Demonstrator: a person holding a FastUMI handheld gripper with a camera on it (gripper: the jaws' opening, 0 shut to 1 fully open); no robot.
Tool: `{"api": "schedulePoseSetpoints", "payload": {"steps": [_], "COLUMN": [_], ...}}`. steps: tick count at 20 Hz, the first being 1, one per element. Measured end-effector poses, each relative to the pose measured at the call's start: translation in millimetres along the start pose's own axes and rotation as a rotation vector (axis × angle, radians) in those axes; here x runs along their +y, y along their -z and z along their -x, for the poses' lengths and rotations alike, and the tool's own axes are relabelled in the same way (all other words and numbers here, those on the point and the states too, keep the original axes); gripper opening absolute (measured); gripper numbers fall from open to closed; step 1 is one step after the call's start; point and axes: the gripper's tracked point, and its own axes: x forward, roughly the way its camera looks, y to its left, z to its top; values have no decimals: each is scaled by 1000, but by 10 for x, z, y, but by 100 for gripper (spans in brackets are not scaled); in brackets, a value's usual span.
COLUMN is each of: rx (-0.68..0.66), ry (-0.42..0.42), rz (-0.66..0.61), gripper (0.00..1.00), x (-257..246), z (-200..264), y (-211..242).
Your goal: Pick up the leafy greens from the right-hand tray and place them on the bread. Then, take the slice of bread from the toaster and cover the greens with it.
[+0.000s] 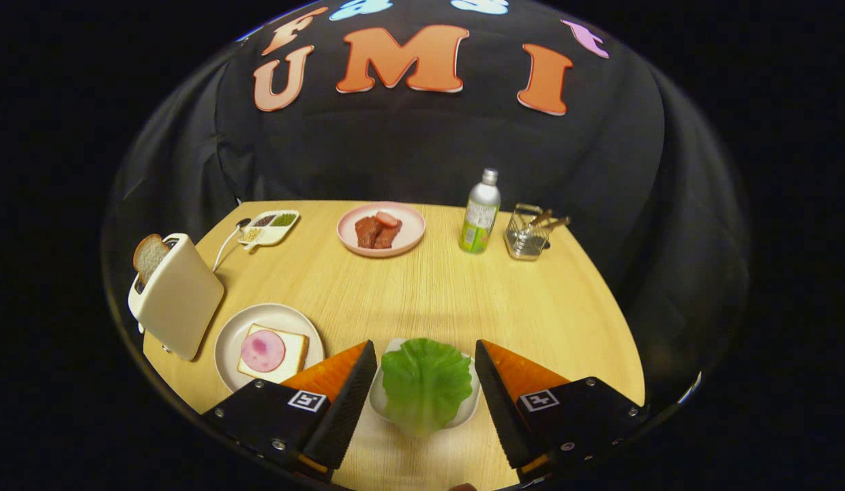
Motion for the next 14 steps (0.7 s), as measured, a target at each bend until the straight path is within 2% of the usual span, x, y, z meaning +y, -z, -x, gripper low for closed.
{"api": "schedulePoseSetpoints", "payload": {"steps": [4, 14], "rx": [173, 376], "ry": [-45, -39], "rz": [5, 56], "gripper": [86, 86], "x": [25, -36], "z": [-190, -634], "y": [434, 847]}}
